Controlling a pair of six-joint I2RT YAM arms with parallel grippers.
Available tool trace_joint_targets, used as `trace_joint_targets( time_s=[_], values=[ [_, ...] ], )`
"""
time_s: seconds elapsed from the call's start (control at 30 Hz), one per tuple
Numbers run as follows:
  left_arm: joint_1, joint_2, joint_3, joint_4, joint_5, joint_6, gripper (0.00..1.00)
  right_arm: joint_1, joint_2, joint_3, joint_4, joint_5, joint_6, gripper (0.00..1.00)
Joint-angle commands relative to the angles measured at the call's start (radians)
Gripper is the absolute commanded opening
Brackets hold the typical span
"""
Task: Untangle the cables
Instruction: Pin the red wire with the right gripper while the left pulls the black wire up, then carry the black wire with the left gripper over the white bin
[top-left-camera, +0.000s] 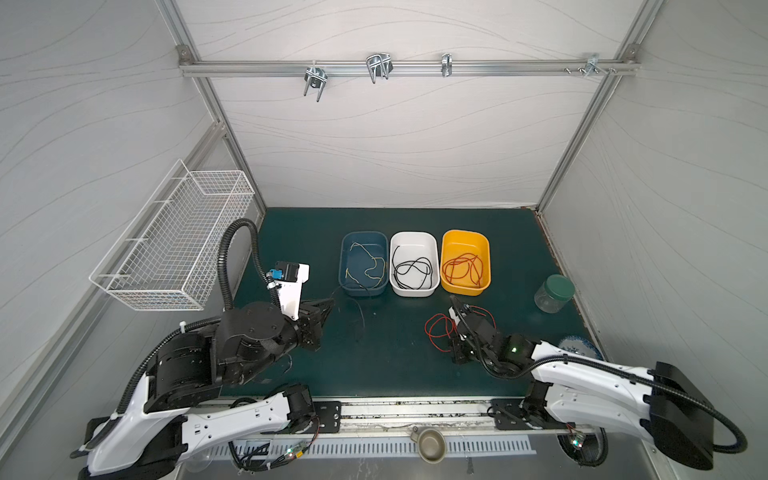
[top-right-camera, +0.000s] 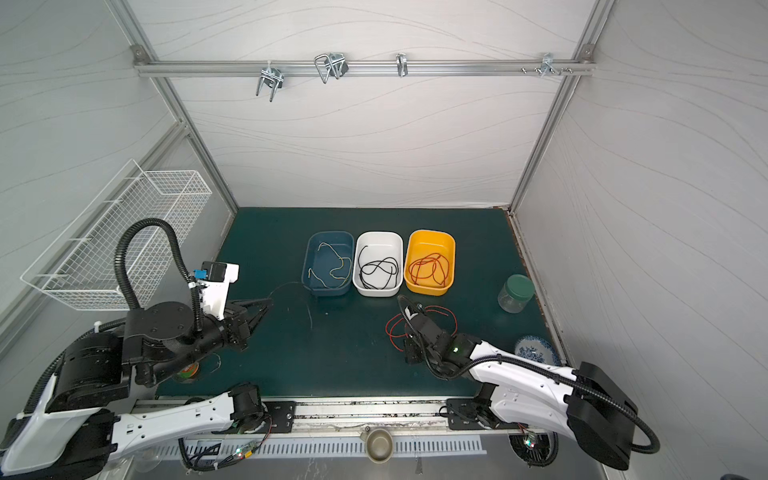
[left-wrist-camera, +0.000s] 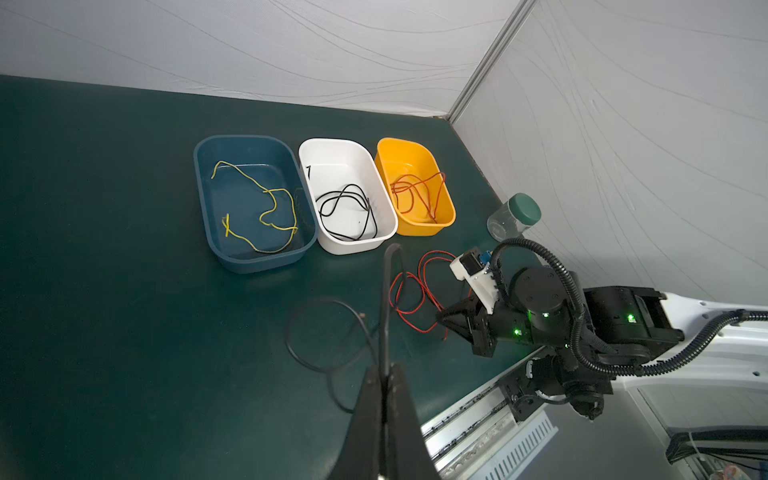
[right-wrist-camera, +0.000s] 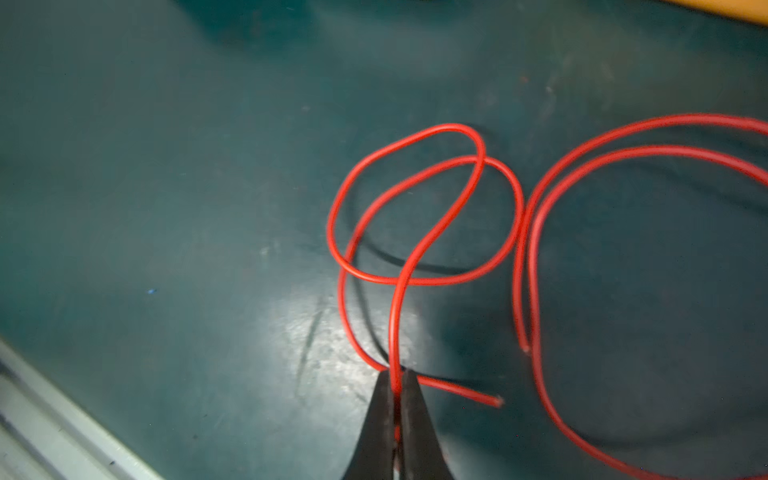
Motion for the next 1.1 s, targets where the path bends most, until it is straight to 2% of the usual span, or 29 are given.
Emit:
trace_joint_targets(
  time_s=[0.0,0.3,0.6,0.77,1.07],
  values=[
    [0.003,0.032,0.039,-0.007,0.001,0.023,0.0,-0.005,-0.029,0.006,-0.004,-0.025,0.026,0.0],
    [0.003,0.122,0.033,0.073,-0.011,0.107,0.0,-0.005,-0.172,-0.007,-0.071,-0.045,-0.002,0.0],
    [0.027,0.223,-0.019,0.31,-0.017,0.281,0.0,-0.003,-0.379,-0.051,-0.067,-0.091,-0.04,0.0],
    [0.156,0.302,-0.012,0.409,0.135,0.33,0.0,-0.003,-0.479,-0.062,-0.087,-0.128,-0.077,0.0],
    [0.338,0.526,0.036,0.539,0.313,0.396,0.0,-0.001,-0.552,-0.06,-0.128,-0.17,-0.099,0.0]
  ],
)
